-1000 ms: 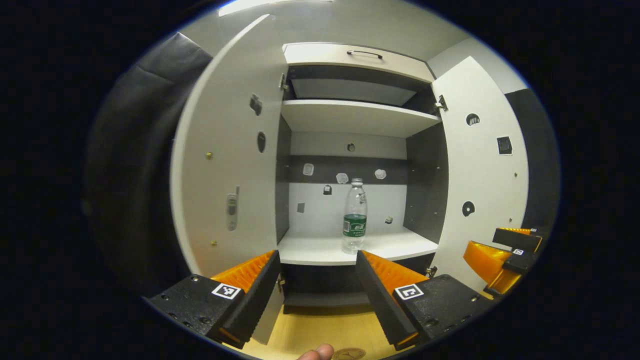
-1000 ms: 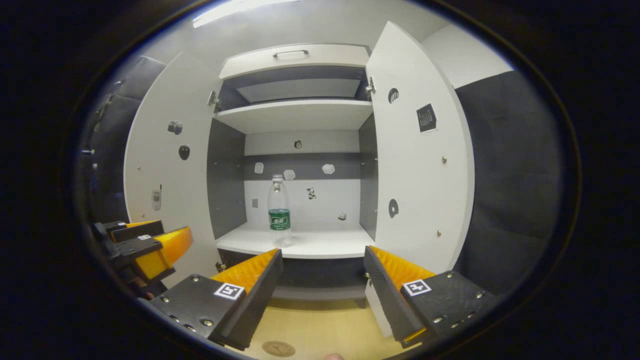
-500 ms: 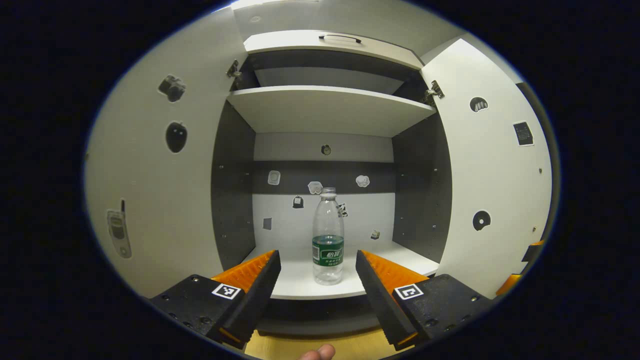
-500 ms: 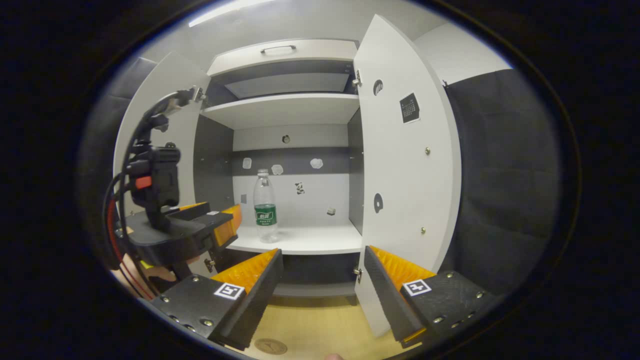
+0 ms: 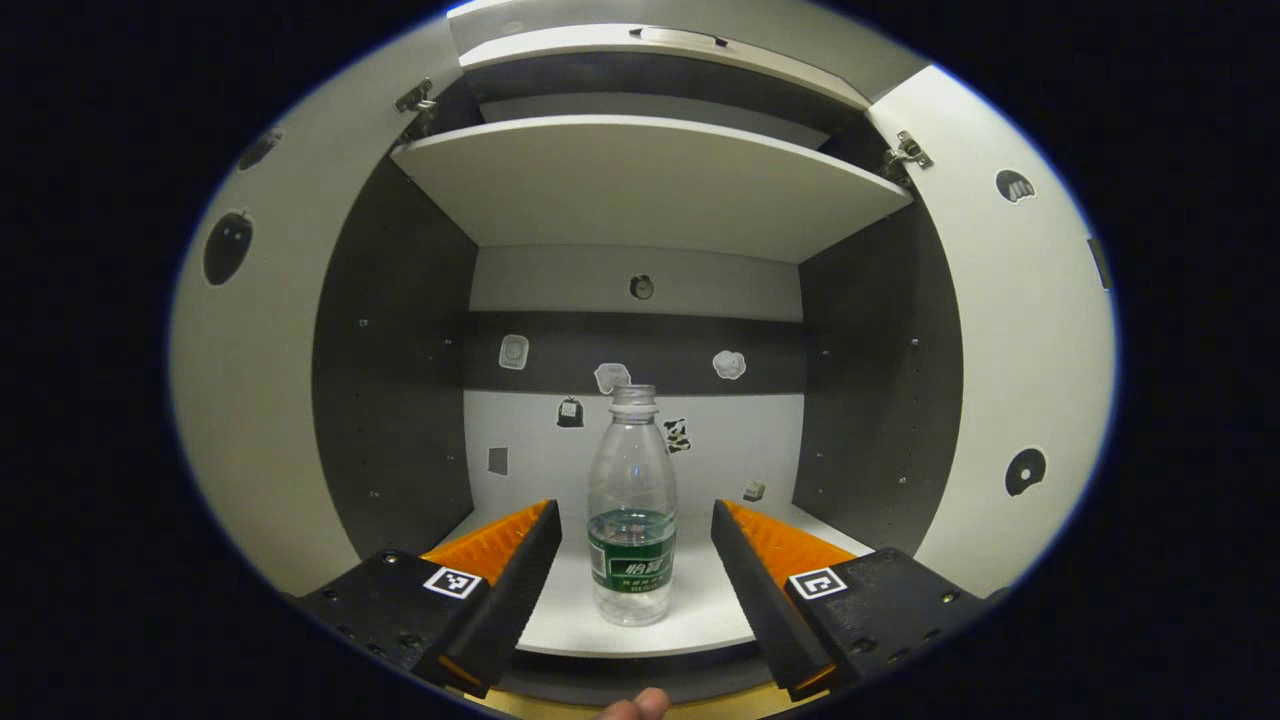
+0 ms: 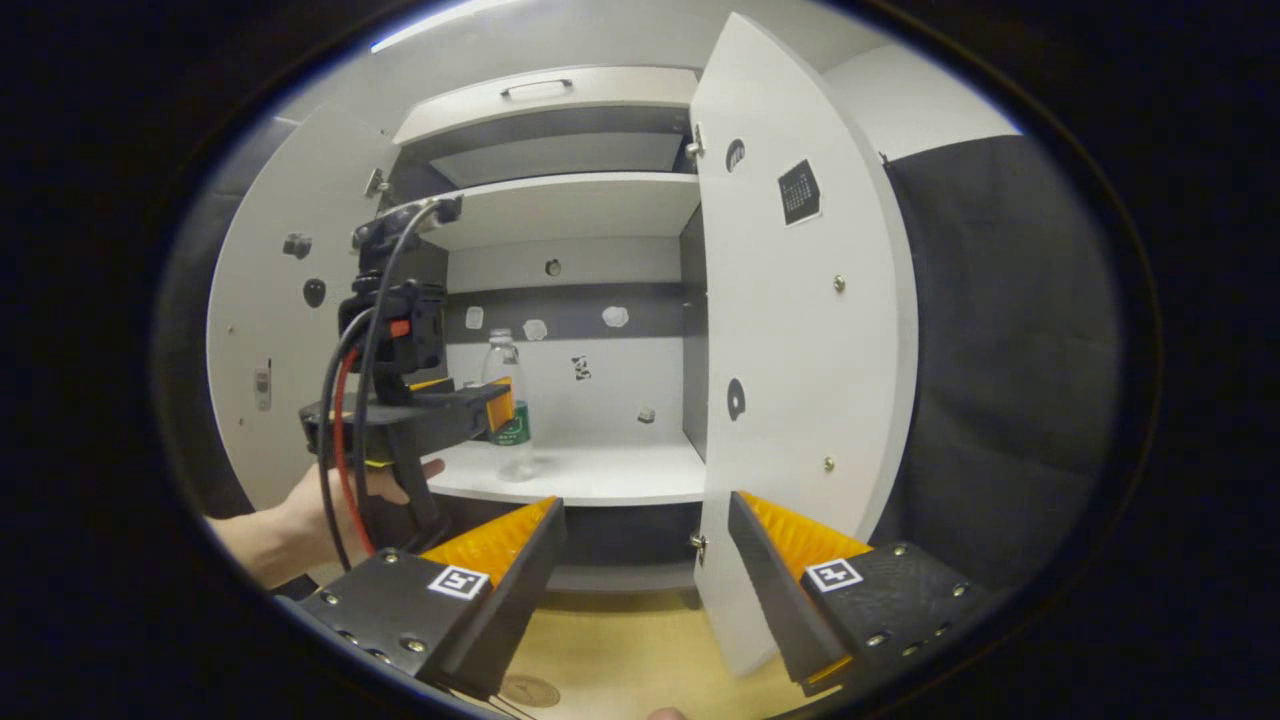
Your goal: Grasp the bottle in the cabinet with the left hand and place it on the coaster, then close the right door with the right hand and the left door with the left hand.
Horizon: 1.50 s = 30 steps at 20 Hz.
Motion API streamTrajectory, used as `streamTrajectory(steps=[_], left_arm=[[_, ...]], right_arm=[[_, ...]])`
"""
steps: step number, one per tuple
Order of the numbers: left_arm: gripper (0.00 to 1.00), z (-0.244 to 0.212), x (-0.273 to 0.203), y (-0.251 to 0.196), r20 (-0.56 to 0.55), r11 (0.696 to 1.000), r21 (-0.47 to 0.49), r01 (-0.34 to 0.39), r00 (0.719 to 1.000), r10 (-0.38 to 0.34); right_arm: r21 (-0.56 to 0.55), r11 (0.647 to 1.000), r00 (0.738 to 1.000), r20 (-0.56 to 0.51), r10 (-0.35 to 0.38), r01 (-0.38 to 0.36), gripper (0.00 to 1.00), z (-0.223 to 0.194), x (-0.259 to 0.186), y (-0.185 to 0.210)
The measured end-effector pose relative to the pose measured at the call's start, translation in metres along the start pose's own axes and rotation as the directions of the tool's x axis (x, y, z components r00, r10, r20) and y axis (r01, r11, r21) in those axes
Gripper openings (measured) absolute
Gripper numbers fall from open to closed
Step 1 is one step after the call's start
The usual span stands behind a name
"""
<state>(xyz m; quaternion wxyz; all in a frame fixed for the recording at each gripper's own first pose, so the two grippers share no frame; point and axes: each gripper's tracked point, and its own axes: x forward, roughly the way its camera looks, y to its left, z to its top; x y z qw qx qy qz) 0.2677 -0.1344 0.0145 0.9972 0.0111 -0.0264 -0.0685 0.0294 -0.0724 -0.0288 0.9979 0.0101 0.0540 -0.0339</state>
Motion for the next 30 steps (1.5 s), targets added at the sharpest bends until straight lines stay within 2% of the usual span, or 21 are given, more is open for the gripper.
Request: streamTrajectory(steps=[6,11,12,13,14,15,17,23,26,30], left_arm=[[0.96,-0.008,0.042,0.001,-0.014,1.000,0.006,-0.020,1.000,0.021],[0.96,-0.019,0.058,0.005,-0.035,0.999,0.034,-0.040,0.999,0.042],[0.95,-0.022,0.059,0.002,-0.048,0.999,0.040,-0.028,0.998,0.030],[0.93,-0.025,0.058,-0.001,-0.061,0.999,0.042,-0.016,0.998,0.018],[0.83,-0.021,0.055,-0.001,-0.053,0.999,0.043,-0.015,0.998,0.017],[0.82,-0.023,0.057,0.000,-0.058,0.999,0.045,-0.017,0.998,0.019],[0.82,-0.019,0.050,0.000,-0.048,0.999,0.037,-0.016,0.999,0.018],[0.82,-0.003,-0.009,-0.004,0.003,0.998,0.058,-0.017,1.000,0.016],[0.82,-0.014,-0.051,-0.010,-0.006,1.000,0.028,0.000,1.000,0.001],[0.82,-0.039,-0.096,-0.009,-0.016,0.999,0.029,-0.013,1.000,0.014]], right_arm=[[-0.014,1.000,1.000,-0.018,-0.008,0.008,0.99,-0.003,0.004,-0.006],[-0.021,1.000,0.999,-0.040,-0.017,0.016,0.99,-0.010,0.003,-0.013],[-0.023,0.999,0.999,-0.045,-0.025,0.024,0.95,-0.011,0.002,-0.015],[-0.028,0.999,0.999,-0.039,-0.030,0.029,0.99,-0.011,0.002,-0.016],[-0.031,0.999,0.999,-0.036,-0.031,0.030,0.99,-0.010,0.001,-0.016],[-0.031,0.999,0.999,-0.033,-0.029,0.028,0.95,-0.009,-0.001,-0.015],[-0.029,0.999,1.000,-0.024,-0.018,0.017,1.00,-0.007,-0.004,-0.011],[-0.011,1.000,1.000,-0.017,-0.006,0.006,0.99,-0.006,-0.014,-0.011],[0.000,1.000,1.000,-0.019,-0.002,0.002,0.99,-0.007,-0.022,-0.012],[-0.002,1.000,1.000,-0.028,-0.012,0.012,0.99,-0.013,-0.035,-0.021]])
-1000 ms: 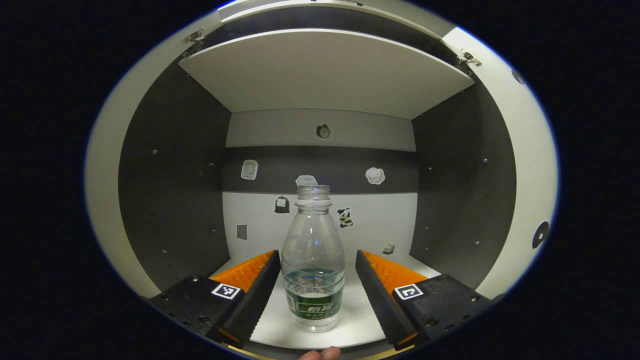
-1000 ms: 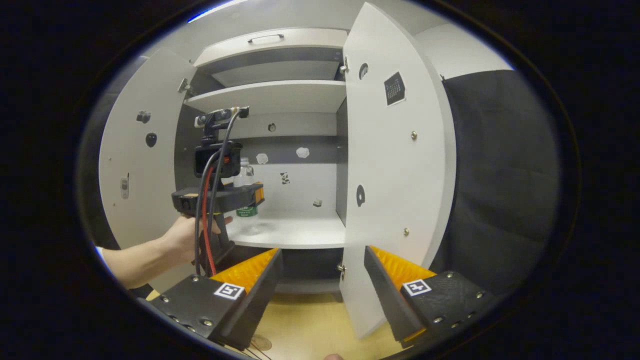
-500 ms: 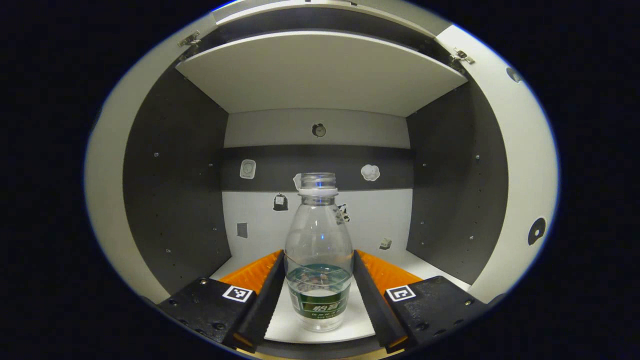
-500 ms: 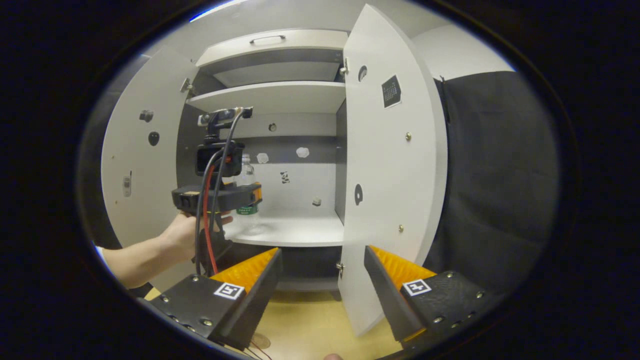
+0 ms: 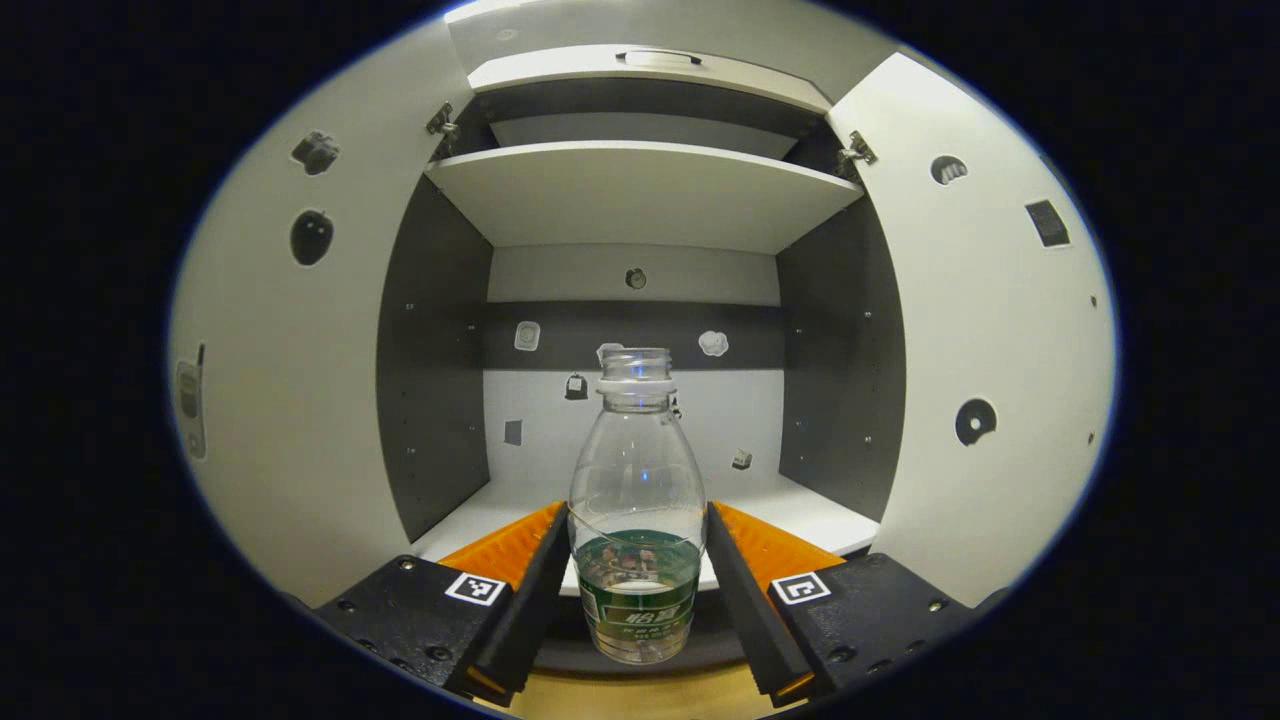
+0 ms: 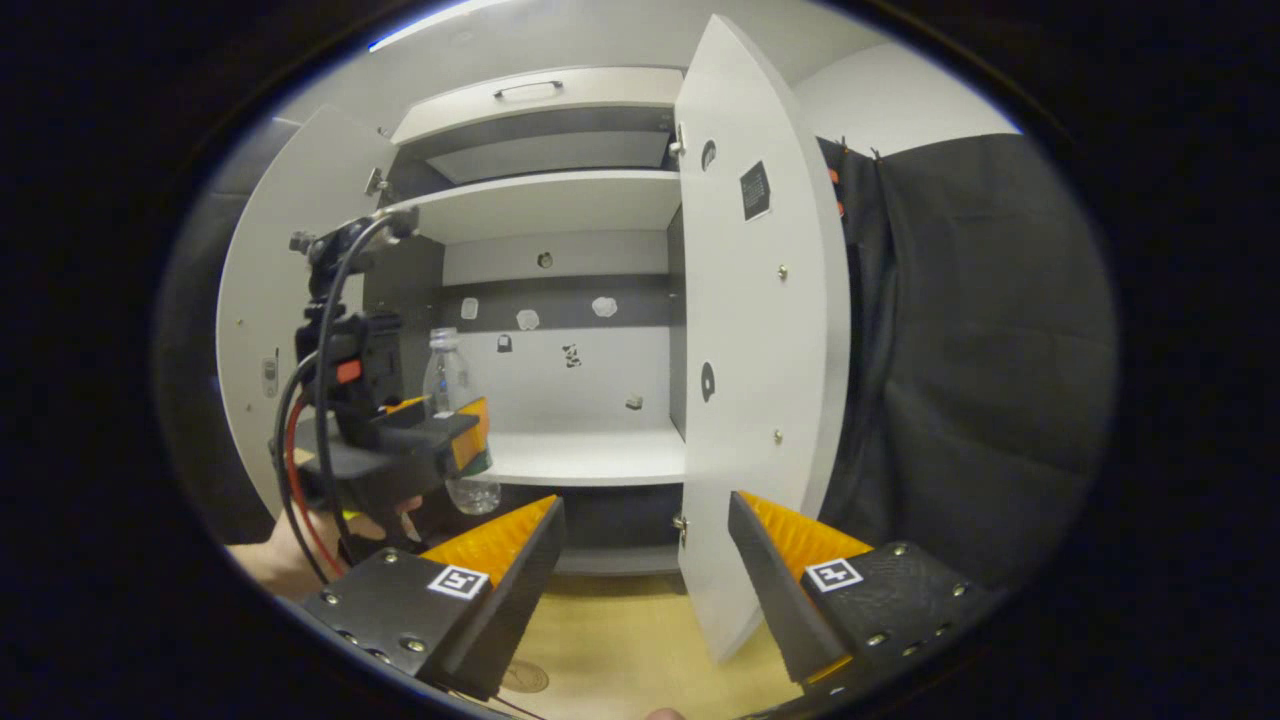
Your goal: Grasp the bottle in the cabinet with the left hand and place it on the coaster, then close the right door with the right hand and the left door with the left hand.
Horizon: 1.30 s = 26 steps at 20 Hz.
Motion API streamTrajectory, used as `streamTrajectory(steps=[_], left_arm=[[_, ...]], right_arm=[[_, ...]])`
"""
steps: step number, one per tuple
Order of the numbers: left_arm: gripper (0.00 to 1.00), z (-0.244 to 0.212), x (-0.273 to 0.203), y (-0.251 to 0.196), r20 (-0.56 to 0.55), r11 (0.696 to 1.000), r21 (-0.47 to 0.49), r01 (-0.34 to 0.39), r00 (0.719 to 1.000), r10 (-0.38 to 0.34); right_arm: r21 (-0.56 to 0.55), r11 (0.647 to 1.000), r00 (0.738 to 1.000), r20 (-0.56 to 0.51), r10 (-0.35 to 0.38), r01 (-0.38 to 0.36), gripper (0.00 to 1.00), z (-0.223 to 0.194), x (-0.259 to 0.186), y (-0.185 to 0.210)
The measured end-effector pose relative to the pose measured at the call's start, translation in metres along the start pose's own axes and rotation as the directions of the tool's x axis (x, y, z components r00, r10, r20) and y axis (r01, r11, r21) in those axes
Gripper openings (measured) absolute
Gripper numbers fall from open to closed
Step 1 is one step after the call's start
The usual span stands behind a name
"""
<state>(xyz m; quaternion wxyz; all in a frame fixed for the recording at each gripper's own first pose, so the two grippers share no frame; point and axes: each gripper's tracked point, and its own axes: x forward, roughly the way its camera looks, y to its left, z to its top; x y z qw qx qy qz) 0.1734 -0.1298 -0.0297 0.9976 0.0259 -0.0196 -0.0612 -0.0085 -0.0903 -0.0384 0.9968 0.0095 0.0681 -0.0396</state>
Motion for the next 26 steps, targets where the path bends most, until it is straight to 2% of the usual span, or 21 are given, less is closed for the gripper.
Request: streamTrajectory(steps=[5,8,12,21,26], left_arm=[[0.82,-0.057,-0.050,-0.001,-0.068,0.999,-0.033,0.008,0.998,-0.010],[0.81,-0.097,-0.078,0.001,-0.118,1.000,-0.010,-0.012,0.993,0.011],[0.82,-0.154,-0.110,-0.006,-0.210,1.000,-0.002,0.002,0.978,-0.003],[0.82,-0.253,-0.152,-0.023,-0.342,1.000,0.002,0.013,0.940,-0.012],[0.82,-0.279,-0.161,-0.028,-0.362,1.000,0.007,0.011,0.932,-0.008]], right_arm=[[0.010,1.000,1.000,-0.017,-0.021,0.021,0.99,-0.011,-0.017,-0.014],[0.008,1.000,0.998,-0.052,-0.020,0.020,0.99,-0.024,-0.026,-0.018],[-0.005,1.000,0.995,-0.093,-0.021,0.020,0.99,-0.040,-0.036,-0.021],[-0.005,1.000,0.984,-0.177,0.008,-0.009,0.99,-0.076,-0.050,-0.022],[0.008,1.000,0.976,-0.219,0.020,-0.019,1.00,-0.093,-0.054,-0.023]])
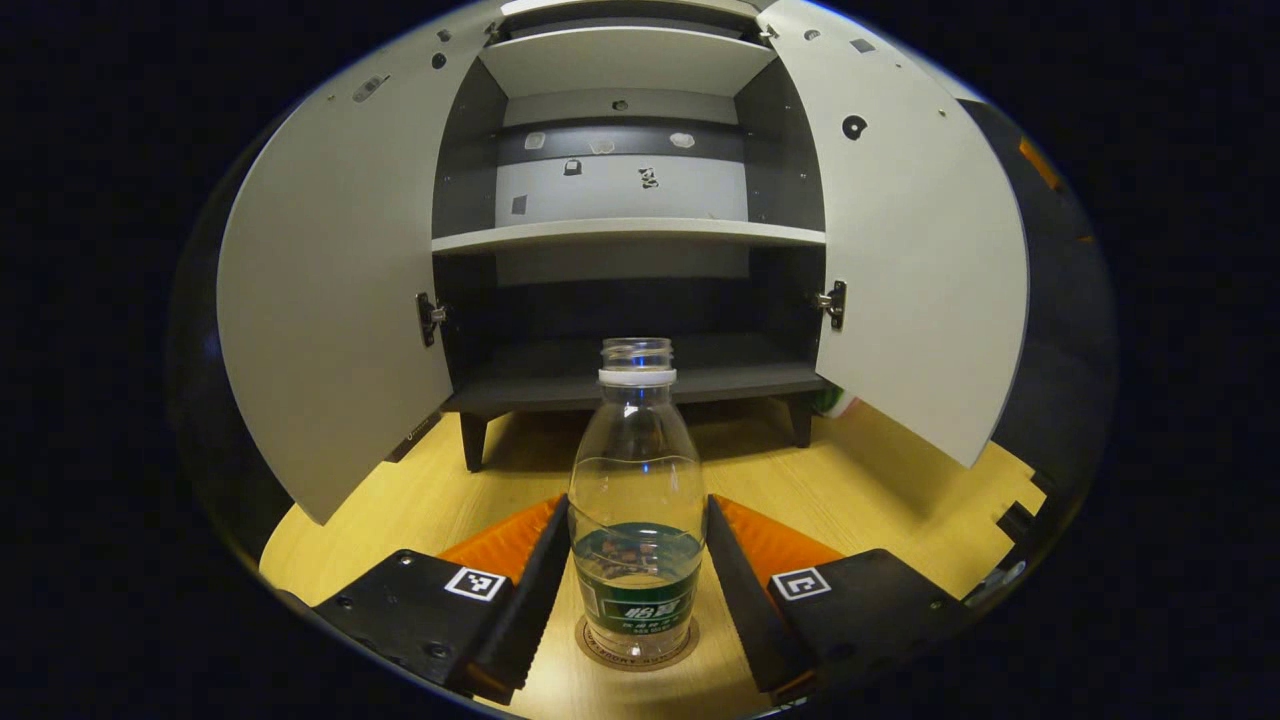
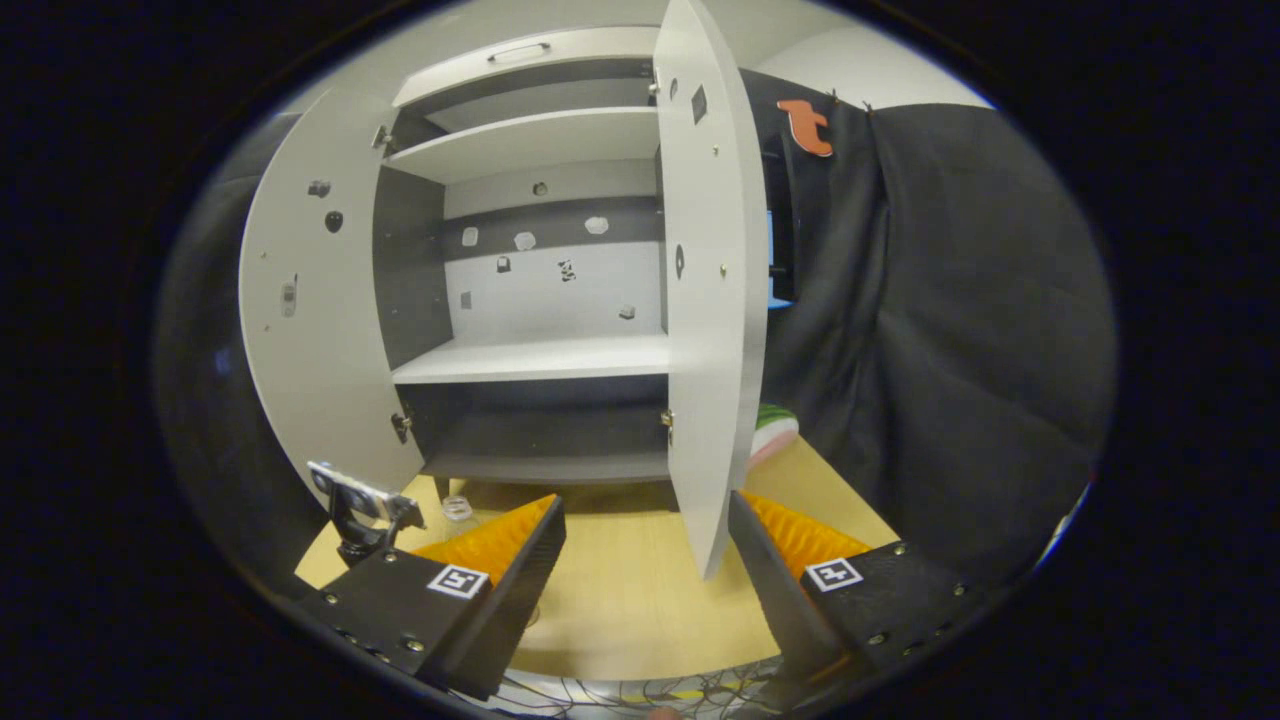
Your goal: Grasp the bottle in the cabinet with the left hand and place it on the coaster, then close the right door with the right hand and the left door with the left hand.
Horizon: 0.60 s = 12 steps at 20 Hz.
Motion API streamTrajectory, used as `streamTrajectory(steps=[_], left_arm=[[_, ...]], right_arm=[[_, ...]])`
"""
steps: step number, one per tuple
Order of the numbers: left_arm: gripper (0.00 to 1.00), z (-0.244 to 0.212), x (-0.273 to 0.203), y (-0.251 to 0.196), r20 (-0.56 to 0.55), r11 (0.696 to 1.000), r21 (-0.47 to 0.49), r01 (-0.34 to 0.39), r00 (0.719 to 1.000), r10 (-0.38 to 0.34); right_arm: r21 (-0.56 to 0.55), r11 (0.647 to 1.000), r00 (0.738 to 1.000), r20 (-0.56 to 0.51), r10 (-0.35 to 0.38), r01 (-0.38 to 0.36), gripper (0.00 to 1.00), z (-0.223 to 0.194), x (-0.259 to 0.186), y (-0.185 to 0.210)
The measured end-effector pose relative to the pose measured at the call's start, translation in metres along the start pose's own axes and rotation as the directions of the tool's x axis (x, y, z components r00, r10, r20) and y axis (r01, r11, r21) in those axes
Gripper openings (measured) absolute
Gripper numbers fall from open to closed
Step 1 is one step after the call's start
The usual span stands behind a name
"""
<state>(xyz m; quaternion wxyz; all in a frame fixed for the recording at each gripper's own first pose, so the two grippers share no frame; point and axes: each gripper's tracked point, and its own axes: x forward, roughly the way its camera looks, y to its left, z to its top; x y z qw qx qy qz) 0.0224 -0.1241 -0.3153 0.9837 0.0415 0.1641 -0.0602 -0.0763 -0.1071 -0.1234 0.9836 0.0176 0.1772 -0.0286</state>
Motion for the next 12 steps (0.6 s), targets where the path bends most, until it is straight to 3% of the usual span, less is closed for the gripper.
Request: streamTrajectory(steps=[2,3,6,10,12], left_arm=[[0.82,-0.003,0.002,-0.001,0.008,1.000,-0.008,-0.004,1.000,0.004],[0.82,-0.003,0.003,-0.002,0.011,1.000,-0.021,0.001,1.000,-0.001],[0.82,-0.015,0.004,0.004,-0.018,0.999,-0.027,-0.021,1.000,0.020],[0.82,-0.014,-0.002,0.000,0.010,1.000,0.003,0.005,1.000,-0.005],[0.82,-0.016,-0.007,0.000,0.006,1.000,0.010,0.005,1.000,-0.005]], right_arm=[[-0.012,1.000,1.000,-0.021,0.003,-0.003,0.95,-0.008,-0.001,0.000],[-0.021,1.000,0.999,-0.032,0.004,-0.004,0.99,-0.012,-0.001,-0.001],[-0.021,1.000,0.999,-0.045,0.007,-0.008,1.00,-0.016,-0.002,-0.001],[-0.016,1.000,0.999,-0.048,0.015,-0.016,0.96,-0.018,-0.003,0.000],[-0.013,1.000,0.998,-0.053,0.020,-0.020,1.00,-0.020,-0.003,0.001]])
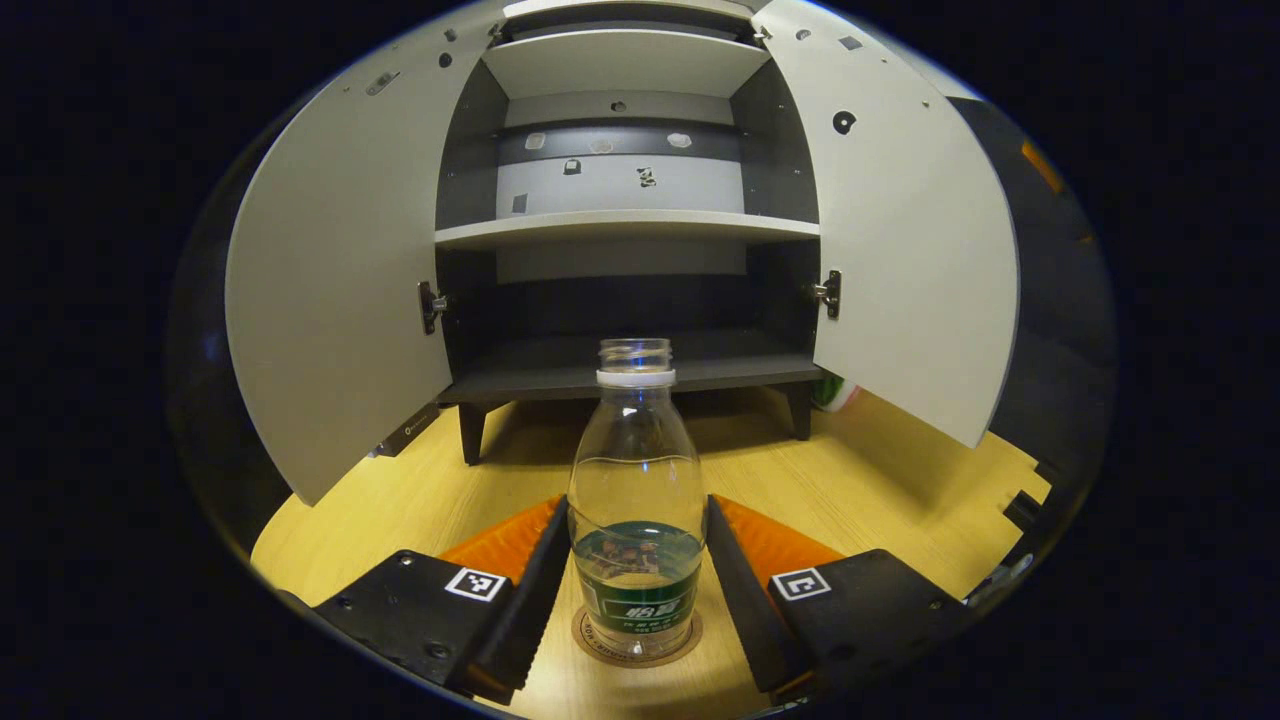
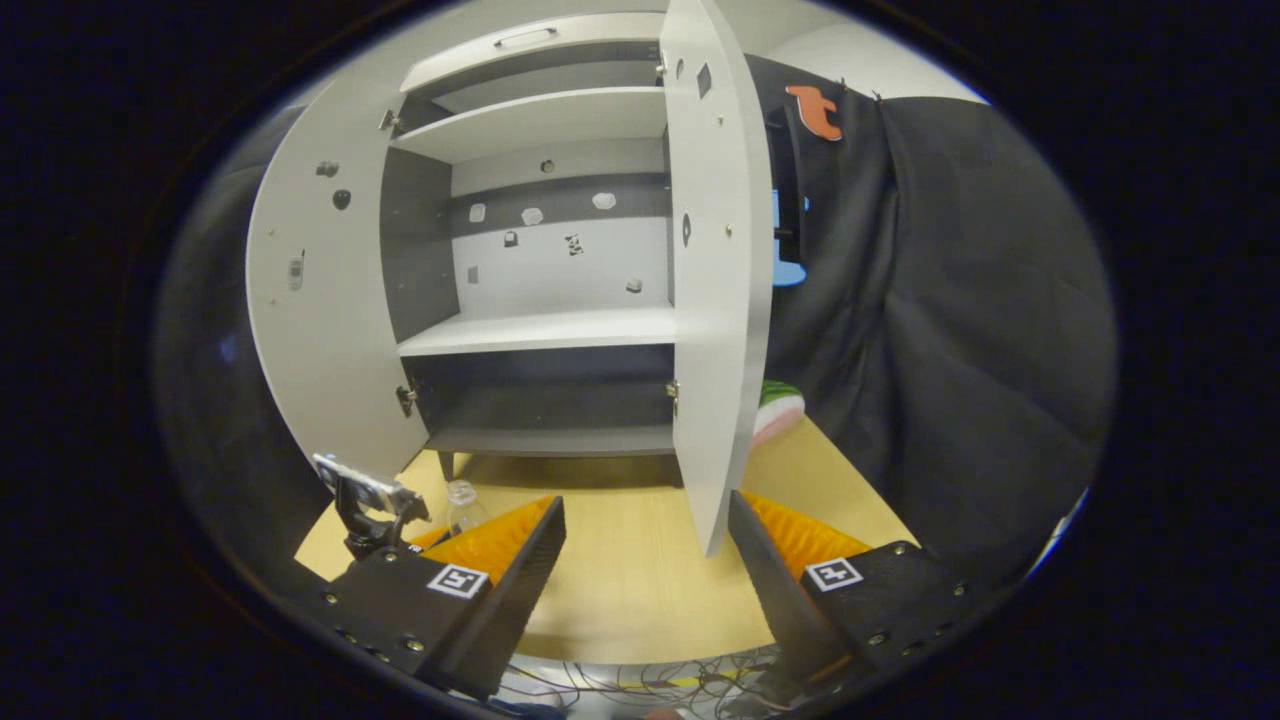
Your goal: Grasp the bottle in the cabinet with the left hand and place it on the coaster, then close the right door with the right hand and the left door with the left hand.
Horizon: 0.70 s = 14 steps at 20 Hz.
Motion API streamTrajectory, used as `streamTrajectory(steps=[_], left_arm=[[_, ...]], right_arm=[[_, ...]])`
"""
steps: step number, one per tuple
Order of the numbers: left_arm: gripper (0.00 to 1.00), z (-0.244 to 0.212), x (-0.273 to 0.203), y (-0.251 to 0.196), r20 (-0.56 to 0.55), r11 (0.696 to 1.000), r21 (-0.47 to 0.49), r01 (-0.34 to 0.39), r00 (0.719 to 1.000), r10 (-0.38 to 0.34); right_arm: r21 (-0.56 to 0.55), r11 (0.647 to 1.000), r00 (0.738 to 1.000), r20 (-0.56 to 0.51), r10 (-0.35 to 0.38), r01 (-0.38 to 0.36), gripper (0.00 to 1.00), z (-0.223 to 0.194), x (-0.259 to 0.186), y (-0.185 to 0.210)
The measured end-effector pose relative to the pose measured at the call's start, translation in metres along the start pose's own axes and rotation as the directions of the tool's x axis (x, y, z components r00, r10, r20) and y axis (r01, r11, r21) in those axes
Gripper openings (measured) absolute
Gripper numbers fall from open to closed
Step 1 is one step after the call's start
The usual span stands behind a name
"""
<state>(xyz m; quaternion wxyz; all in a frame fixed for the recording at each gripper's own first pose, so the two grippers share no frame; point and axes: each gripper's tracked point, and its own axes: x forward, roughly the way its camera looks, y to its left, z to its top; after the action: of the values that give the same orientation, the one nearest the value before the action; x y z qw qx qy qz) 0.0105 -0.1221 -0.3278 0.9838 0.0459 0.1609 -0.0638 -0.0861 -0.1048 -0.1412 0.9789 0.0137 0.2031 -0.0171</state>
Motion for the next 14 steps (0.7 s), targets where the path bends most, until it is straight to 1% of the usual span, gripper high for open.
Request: streamTrajectory(steps=[4,5,7,8,13,14], left_arm=[[0.83,-0.002,-0.009,0.000,-0.005,1.000,0.015,-0.009,1.000,0.009],[0.83,-0.002,-0.010,0.000,-0.010,1.000,0.022,-0.007,1.000,0.008],[0.84,-0.009,-0.008,-0.001,-0.031,0.999,0.040,0.005,0.999,-0.004],[0.84,-0.011,-0.009,0.000,-0.043,0.999,0.043,0.006,0.999,-0.004],[0.87,-0.005,-0.014,0.003,-0.032,1.000,0.013,0.001,0.999,-0.001],[0.87,-0.005,-0.014,0.004,-0.034,1.000,0.014,0.002,0.999,-0.002]], right_arm=[[0.018,1.000,1.000,0.002,0.009,-0.009,1.00,0.000,-0.001,0.003],[0.018,1.000,1.000,0.003,0.010,-0.010,0.96,0.000,-0.001,0.003],[0.018,1.000,1.000,0.006,0.011,-0.011,0.96,0.001,-0.002,0.003],[0.018,1.000,1.000,0.005,0.013,-0.013,1.00,0.002,-0.002,0.004],[0.020,1.000,1.000,0.006,0.020,-0.020,1.00,0.001,-0.005,0.005],[0.021,1.000,1.000,0.007,0.021,-0.021,0.96,0.002,-0.005,0.005]])
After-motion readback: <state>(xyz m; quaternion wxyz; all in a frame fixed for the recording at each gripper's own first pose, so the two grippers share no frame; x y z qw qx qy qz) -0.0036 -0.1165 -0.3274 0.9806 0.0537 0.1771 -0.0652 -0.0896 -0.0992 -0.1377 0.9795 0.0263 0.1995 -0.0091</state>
